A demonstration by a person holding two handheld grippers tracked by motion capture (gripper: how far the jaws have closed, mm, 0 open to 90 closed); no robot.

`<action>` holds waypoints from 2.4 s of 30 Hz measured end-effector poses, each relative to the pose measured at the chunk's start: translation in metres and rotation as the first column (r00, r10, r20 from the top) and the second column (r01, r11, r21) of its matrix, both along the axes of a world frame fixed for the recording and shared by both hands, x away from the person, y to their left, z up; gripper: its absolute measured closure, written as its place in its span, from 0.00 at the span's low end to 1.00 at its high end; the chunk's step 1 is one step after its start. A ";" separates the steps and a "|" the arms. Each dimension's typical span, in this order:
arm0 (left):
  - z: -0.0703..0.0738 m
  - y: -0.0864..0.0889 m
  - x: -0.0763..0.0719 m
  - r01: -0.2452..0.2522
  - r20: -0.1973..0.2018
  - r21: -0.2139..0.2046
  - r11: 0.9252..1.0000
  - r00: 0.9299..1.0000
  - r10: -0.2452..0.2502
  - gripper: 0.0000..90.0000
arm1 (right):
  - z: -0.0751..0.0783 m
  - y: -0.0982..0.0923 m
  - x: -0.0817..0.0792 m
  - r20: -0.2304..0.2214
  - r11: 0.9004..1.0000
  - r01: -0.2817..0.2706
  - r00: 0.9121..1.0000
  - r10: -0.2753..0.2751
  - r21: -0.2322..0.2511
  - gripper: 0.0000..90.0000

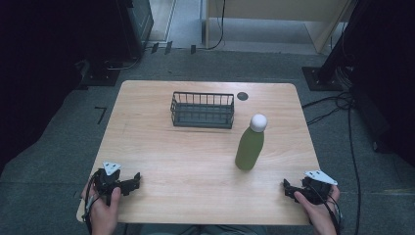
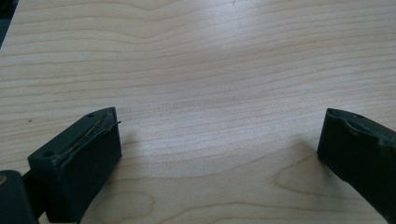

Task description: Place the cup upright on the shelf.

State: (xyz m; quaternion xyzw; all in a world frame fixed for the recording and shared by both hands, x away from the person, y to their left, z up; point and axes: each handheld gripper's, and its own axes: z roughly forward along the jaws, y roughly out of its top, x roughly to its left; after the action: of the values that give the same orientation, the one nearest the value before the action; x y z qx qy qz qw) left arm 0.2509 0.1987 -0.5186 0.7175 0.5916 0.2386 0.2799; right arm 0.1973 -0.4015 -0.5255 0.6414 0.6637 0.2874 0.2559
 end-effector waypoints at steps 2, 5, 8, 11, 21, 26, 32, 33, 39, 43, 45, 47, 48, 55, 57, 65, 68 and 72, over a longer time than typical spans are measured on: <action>0.000 0.000 0.000 0.000 0.000 0.000 1.000 1.000 0.000 0.00 | 0.001 0.002 0.001 0.001 1.000 -0.005 1.000 0.005 0.010 0.01; 0.000 0.000 0.000 0.000 0.000 0.000 1.000 1.000 0.000 0.00 | 0.004 0.006 0.001 0.012 1.000 -0.018 1.000 0.018 0.024 0.02; 0.000 0.000 0.000 0.000 0.000 0.000 1.000 1.000 0.000 0.00 | 0.011 0.012 0.002 0.030 0.998 -0.035 0.999 0.034 0.048 0.02; 0.000 0.000 0.000 0.000 0.000 0.000 1.000 1.000 0.000 0.00 | 0.016 0.016 0.002 0.041 0.997 -0.048 0.998 0.045 0.062 0.03; 0.000 0.000 0.000 0.000 0.000 0.000 1.000 1.000 0.000 0.00 | 0.038 0.043 0.006 0.087 0.988 -0.132 0.988 0.125 0.081 0.03; 0.000 0.000 0.000 0.000 0.000 0.000 1.000 1.000 0.000 0.00 | 0.048 0.059 0.010 0.107 0.981 -0.176 0.980 0.167 0.085 0.03; 0.000 0.000 0.000 0.000 0.000 0.000 1.000 1.000 0.000 0.00 | 0.054 0.070 0.014 0.117 0.974 -0.206 0.974 0.194 0.094 0.04; 0.000 0.000 0.000 0.000 0.000 0.000 1.000 1.000 0.000 0.00 | 0.055 0.072 0.015 0.117 0.973 -0.212 0.973 0.201 0.093 0.04; 0.000 0.000 0.000 0.000 0.000 0.000 1.000 1.000 0.000 0.00 | 0.060 0.082 0.021 0.126 0.968 -0.236 0.966 0.225 0.087 0.04; 0.000 0.000 0.000 0.000 0.000 0.000 1.000 1.000 0.000 0.00 | 0.065 0.089 0.024 0.136 0.963 -0.254 0.961 0.241 0.086 0.04; 0.000 0.000 0.000 0.000 0.000 0.000 1.000 1.000 0.000 0.00 | 0.067 0.091 0.025 0.138 0.962 -0.258 0.960 0.245 0.086 0.04; 0.000 0.000 0.000 0.000 0.000 0.000 1.000 1.000 0.000 0.00 | 0.068 0.094 0.027 0.141 0.960 -0.265 0.958 0.251 0.088 0.04; 0.000 0.000 0.000 0.000 0.000 0.000 1.000 1.000 0.000 0.00 | 0.069 0.095 0.028 0.140 0.960 -0.266 0.957 0.252 0.090 0.04; 0.000 0.000 0.000 0.000 0.000 0.000 1.000 1.000 0.000 0.00 | 0.071 0.102 0.032 0.148 0.956 -0.277 0.954 0.261 0.098 0.06; 0.000 0.000 0.000 0.000 0.000 0.000 1.000 1.000 0.000 0.00 | 0.071 0.102 0.032 0.150 0.955 -0.279 0.953 0.263 0.098 0.06; 0.000 0.000 0.000 0.000 0.000 0.000 1.000 1.000 0.000 0.00 | 0.075 0.108 0.037 0.167 0.951 -0.287 0.949 0.267 0.111 0.13; 0.000 0.000 0.000 0.000 0.000 0.000 1.000 1.000 0.000 0.00 | 0.077 0.109 0.040 0.174 0.950 -0.288 0.948 0.266 0.121 0.14; 0.000 0.000 0.000 0.000 0.000 0.000 1.000 1.000 0.000 0.00 | 0.078 0.111 0.043 0.182 0.948 -0.292 0.946 0.267 0.125 0.15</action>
State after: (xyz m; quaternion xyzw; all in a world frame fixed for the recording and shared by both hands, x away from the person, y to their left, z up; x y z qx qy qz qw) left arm 0.2510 0.1987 -0.5186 0.7174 0.5916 0.2387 0.2799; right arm 0.2399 -0.2905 -0.4478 0.5324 0.7015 0.4213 0.2165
